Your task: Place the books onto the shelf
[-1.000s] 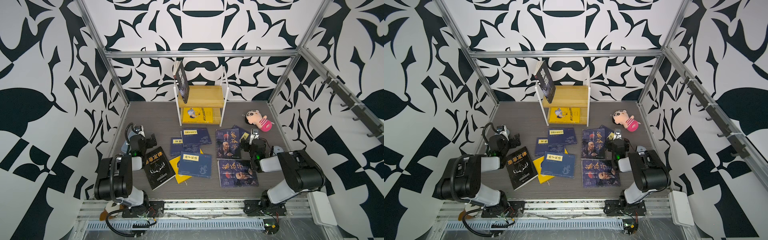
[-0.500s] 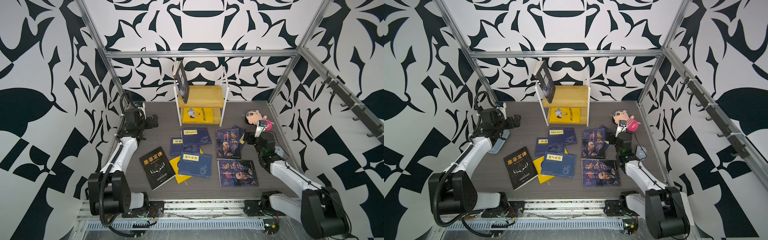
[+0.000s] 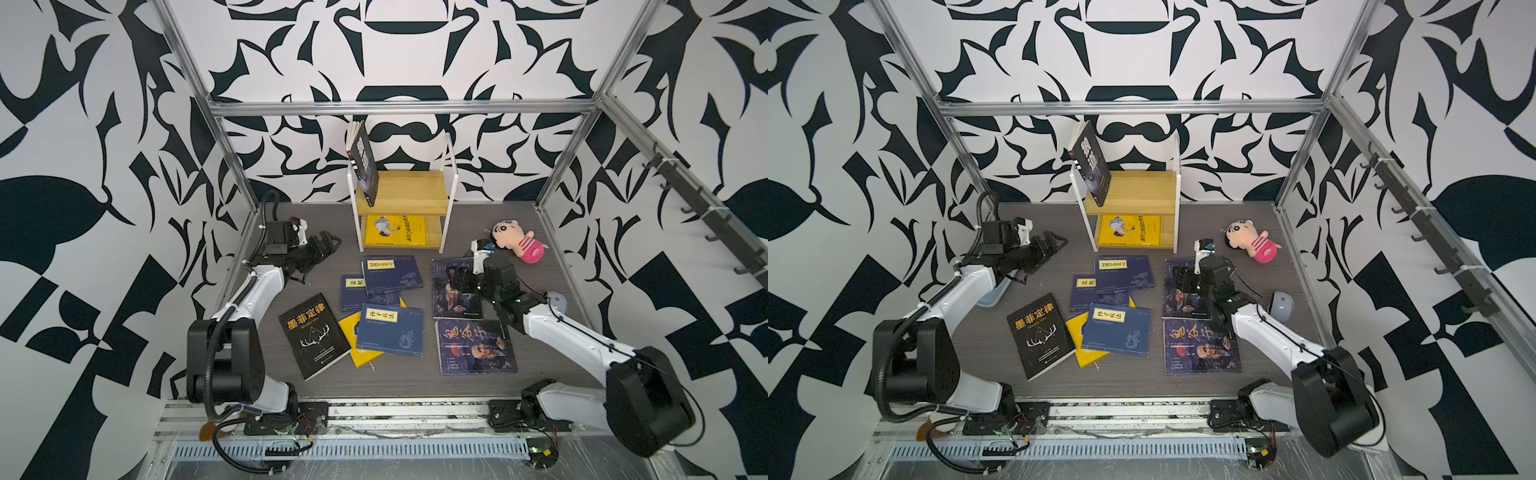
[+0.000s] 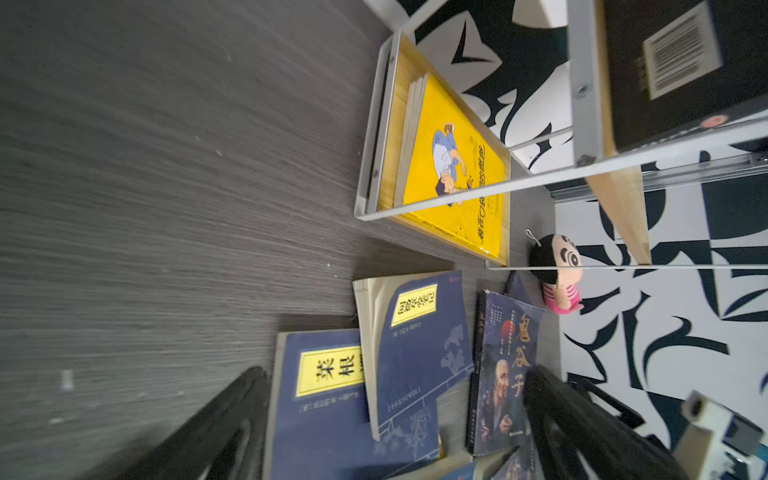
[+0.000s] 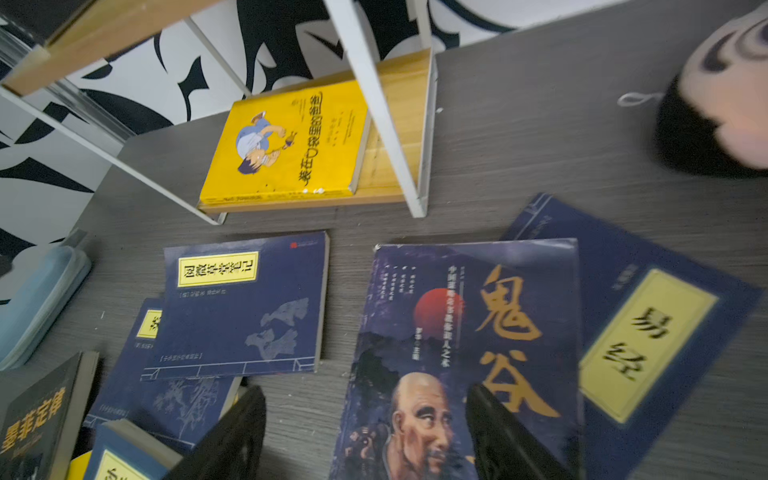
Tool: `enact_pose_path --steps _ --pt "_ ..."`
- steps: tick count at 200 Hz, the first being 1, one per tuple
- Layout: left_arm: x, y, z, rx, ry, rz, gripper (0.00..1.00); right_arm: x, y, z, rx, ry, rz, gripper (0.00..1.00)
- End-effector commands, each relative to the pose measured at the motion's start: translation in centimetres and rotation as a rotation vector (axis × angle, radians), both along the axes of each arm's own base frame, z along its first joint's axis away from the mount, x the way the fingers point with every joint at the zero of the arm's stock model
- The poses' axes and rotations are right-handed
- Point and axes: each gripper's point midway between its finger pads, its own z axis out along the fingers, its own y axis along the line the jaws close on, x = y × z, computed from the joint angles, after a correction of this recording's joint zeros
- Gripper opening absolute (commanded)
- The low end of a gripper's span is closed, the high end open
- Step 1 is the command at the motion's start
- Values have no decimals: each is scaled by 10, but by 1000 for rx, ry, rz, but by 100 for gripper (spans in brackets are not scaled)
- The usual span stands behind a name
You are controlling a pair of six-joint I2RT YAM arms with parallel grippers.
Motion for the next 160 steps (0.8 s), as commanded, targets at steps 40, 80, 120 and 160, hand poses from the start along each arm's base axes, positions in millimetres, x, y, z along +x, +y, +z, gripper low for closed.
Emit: enact_pose_path --steps 40,80,120,160 --pt "-18 -42 -35 -107 45 -12 97 42 65 0 87 7 57 71" --pt "-20 -55 -60 -132 122 0 94 71 89 -31 116 86 48 63" --pt "-21 -80 -72 -161 192 -74 95 80 112 -62 135 164 49 62" --pt "-21 -83 -96 -173 279 -58 92 72 130 -84 123 219 83 60"
